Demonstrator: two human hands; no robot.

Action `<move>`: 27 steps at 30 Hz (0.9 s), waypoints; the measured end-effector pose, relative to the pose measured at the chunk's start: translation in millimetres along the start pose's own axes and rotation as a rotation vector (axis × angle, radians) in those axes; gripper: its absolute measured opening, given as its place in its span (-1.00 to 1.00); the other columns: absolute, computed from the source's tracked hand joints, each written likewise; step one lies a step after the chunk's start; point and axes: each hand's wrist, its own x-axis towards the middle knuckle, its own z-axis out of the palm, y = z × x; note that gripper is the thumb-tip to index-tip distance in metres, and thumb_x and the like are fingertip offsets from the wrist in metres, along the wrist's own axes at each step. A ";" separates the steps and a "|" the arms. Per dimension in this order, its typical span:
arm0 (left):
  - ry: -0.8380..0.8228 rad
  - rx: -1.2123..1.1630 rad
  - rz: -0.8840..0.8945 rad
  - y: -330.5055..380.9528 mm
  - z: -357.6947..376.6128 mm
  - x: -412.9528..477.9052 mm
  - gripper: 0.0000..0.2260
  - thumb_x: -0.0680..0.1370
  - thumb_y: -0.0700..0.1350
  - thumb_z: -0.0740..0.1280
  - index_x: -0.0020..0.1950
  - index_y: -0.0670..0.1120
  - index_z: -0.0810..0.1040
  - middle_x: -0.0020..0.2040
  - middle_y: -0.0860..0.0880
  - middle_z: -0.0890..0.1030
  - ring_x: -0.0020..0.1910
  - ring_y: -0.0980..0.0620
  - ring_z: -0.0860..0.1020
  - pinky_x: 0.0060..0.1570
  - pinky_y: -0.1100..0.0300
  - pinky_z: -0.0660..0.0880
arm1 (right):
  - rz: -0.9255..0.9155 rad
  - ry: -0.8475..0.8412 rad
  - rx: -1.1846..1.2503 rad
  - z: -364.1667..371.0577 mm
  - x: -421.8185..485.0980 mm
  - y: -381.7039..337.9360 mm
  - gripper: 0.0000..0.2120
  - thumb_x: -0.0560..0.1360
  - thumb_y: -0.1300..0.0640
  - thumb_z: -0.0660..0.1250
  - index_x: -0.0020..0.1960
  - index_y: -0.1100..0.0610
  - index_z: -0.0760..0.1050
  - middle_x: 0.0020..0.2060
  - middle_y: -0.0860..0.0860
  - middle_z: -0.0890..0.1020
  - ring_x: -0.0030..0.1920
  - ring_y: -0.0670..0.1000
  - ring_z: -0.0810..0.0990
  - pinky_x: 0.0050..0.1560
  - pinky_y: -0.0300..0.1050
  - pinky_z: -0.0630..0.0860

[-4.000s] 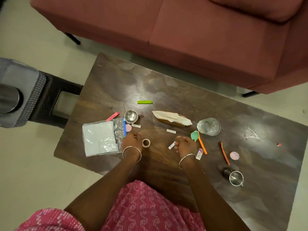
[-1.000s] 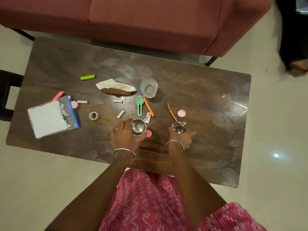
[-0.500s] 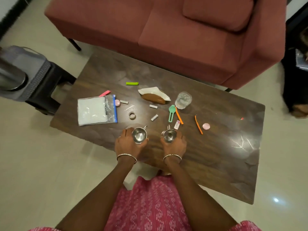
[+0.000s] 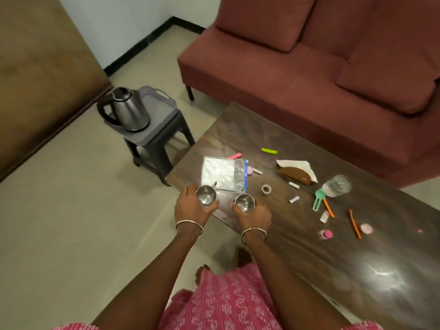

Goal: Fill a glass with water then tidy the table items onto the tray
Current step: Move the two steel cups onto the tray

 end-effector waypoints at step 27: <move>0.136 0.034 -0.097 -94.4 -118.1 360.7 -0.37 0.28 0.26 0.49 0.23 -0.04 0.52 0.09 -0.07 0.62 0.05 -0.10 0.60 -0.03 0.11 0.51 | -0.094 -0.119 0.190 173.1 142.4 -347.5 -0.32 0.11 -0.34 0.58 -0.07 0.10 0.41 -0.23 -0.02 0.55 -0.27 0.02 0.50 -0.37 -0.23 0.30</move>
